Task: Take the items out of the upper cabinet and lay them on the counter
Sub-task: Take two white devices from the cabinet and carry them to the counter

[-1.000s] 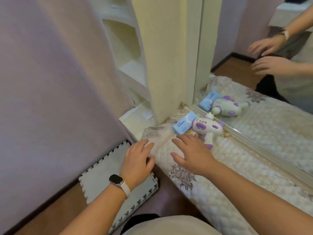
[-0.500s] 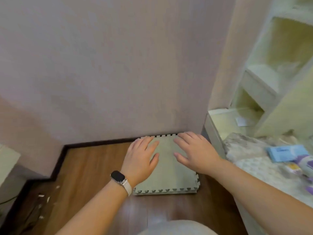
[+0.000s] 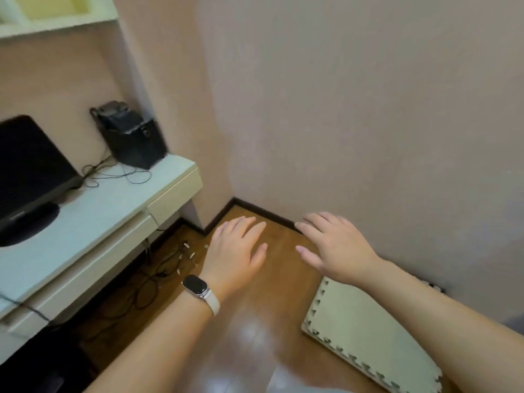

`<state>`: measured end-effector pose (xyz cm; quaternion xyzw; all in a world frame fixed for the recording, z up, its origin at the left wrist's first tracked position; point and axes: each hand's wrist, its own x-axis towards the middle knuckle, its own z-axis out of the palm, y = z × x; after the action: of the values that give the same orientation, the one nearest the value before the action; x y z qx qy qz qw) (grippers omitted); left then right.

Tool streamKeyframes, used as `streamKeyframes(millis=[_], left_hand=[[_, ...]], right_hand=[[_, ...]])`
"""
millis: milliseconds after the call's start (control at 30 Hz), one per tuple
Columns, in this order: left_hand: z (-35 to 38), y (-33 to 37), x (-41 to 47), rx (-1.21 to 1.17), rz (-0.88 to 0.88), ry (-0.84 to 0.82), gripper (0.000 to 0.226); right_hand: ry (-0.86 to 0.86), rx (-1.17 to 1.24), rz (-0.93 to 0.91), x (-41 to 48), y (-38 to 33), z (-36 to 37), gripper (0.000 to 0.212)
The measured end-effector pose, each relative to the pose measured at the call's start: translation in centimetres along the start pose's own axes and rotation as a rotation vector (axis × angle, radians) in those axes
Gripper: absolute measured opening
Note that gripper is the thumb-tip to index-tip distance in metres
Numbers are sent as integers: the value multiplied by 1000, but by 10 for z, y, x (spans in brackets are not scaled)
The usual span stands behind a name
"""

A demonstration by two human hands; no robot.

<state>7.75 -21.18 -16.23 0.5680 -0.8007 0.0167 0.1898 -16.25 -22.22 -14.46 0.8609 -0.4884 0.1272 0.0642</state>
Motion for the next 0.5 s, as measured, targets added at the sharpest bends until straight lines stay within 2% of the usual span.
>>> streamKeyframes(millis=[200,500], left_hand=[[-41,-81,-20,136,-165,62,44],[-64,-165,-33,166,-432,117,44]], right_hand=[[3,27,-226,90,-57,17,52],[68,109,-494,214,-115,44,47]])
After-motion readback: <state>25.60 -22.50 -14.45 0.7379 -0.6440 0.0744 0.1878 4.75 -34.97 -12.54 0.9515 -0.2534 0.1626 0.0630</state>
